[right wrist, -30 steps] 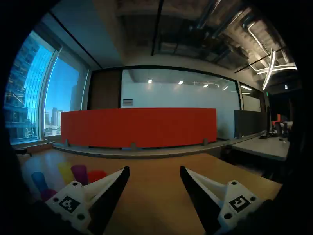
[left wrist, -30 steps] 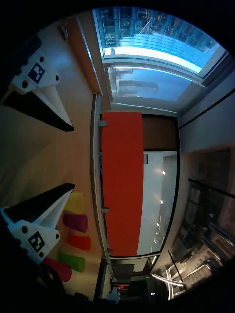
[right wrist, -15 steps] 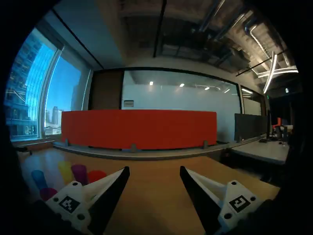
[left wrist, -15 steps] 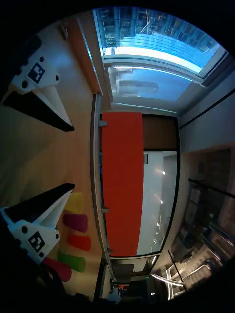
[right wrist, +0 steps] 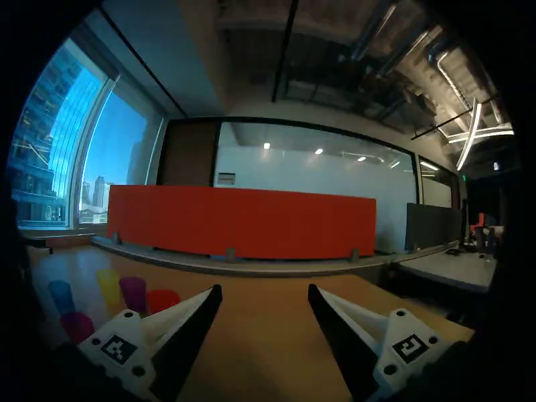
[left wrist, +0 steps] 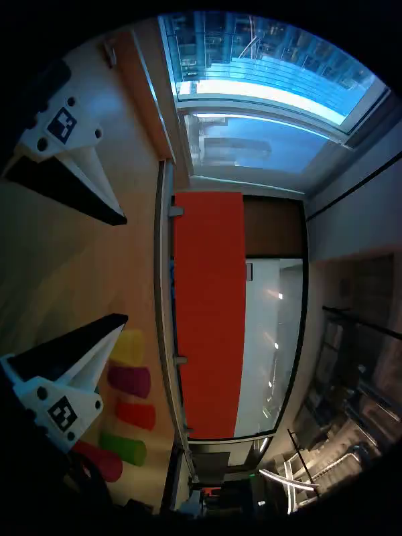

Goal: Pour water

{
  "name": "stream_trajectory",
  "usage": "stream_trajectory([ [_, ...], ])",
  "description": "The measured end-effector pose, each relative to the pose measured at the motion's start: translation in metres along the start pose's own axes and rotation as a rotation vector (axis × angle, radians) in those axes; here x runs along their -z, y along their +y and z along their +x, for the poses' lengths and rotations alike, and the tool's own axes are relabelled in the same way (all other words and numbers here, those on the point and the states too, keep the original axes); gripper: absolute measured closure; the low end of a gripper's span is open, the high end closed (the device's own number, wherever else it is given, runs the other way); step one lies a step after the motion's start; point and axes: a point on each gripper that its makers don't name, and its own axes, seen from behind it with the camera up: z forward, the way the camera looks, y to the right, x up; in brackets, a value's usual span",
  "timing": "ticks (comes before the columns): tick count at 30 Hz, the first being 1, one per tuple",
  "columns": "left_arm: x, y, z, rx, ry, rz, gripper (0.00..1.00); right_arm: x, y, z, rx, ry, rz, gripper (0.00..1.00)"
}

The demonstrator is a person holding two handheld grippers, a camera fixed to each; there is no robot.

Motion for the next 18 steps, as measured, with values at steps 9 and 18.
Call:
stream_trajectory([
  [9, 0.0, 0.0, 0.001, 0.0, 0.0, 0.0, 0.02, -0.014, -0.015, -0.005, -0.012, 0.016, 0.04, 0.0],
  [18, 0.0, 0.001, 0.0, 0.0, 0.0, 0.0, 0.02, -0.02, -0.022, -0.021, -0.029, 0.005, 0.049, 0.0],
])
